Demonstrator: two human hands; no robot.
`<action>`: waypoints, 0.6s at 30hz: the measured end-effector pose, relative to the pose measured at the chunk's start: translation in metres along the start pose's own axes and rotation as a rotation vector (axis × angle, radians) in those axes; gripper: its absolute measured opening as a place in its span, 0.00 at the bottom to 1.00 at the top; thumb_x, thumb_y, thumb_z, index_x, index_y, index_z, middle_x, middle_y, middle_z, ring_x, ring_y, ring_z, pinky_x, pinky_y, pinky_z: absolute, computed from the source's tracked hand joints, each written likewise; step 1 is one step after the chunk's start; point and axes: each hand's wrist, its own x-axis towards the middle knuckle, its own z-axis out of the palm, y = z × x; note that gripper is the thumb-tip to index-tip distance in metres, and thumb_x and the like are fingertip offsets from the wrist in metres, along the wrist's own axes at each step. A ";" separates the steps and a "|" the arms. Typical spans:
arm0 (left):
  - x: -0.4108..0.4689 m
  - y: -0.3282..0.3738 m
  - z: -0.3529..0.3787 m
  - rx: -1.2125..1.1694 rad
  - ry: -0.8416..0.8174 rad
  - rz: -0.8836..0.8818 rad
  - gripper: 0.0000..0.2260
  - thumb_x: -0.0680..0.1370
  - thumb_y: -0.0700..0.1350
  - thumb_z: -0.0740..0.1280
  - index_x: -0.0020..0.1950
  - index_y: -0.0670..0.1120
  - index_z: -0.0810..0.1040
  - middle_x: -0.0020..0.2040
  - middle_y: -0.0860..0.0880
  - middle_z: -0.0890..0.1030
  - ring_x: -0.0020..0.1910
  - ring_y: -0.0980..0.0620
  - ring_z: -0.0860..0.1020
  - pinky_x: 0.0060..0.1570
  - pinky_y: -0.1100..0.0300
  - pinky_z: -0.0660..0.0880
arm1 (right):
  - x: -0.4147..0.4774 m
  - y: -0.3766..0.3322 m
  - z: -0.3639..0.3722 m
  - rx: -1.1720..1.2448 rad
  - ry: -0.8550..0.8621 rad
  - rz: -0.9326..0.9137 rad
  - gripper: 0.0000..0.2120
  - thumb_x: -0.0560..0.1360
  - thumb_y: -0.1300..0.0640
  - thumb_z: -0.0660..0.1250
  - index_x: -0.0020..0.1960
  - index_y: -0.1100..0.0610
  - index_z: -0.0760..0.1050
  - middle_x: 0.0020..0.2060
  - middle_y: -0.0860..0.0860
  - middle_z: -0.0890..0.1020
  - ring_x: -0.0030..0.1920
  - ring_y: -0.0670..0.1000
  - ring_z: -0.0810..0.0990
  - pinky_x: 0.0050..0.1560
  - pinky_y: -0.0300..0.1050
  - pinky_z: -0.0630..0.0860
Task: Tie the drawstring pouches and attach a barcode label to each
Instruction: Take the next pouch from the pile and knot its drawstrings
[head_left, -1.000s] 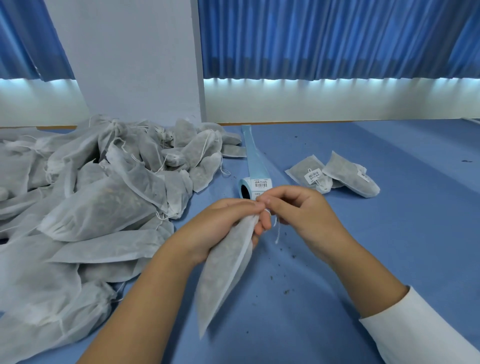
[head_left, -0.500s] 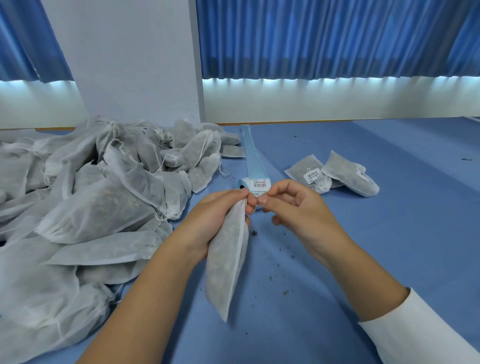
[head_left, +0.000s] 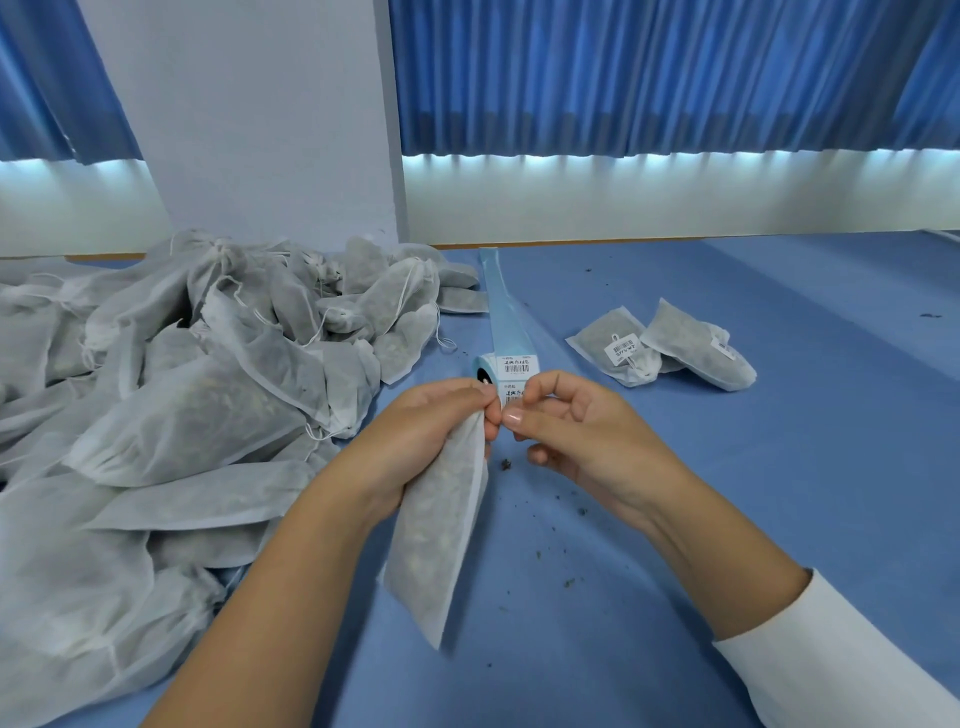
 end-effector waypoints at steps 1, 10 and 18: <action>0.000 0.000 -0.001 0.009 -0.003 0.000 0.16 0.81 0.46 0.63 0.34 0.49 0.80 0.35 0.52 0.78 0.35 0.53 0.75 0.40 0.61 0.73 | 0.000 0.000 0.000 -0.010 -0.013 0.004 0.09 0.74 0.63 0.72 0.42 0.52 0.76 0.41 0.53 0.84 0.38 0.44 0.78 0.35 0.36 0.75; 0.003 -0.007 0.000 0.207 0.103 0.012 0.10 0.78 0.50 0.69 0.37 0.57 0.85 0.42 0.62 0.84 0.43 0.71 0.78 0.49 0.64 0.68 | 0.003 0.001 -0.003 -0.309 0.034 -0.033 0.09 0.79 0.65 0.62 0.50 0.53 0.77 0.38 0.50 0.77 0.35 0.45 0.74 0.40 0.36 0.76; 0.005 -0.010 -0.002 0.326 0.122 -0.012 0.09 0.77 0.53 0.69 0.39 0.59 0.86 0.45 0.60 0.85 0.49 0.64 0.80 0.50 0.66 0.70 | 0.001 0.001 -0.001 -0.567 0.052 -0.033 0.07 0.79 0.61 0.63 0.47 0.55 0.79 0.49 0.59 0.83 0.46 0.51 0.80 0.51 0.49 0.78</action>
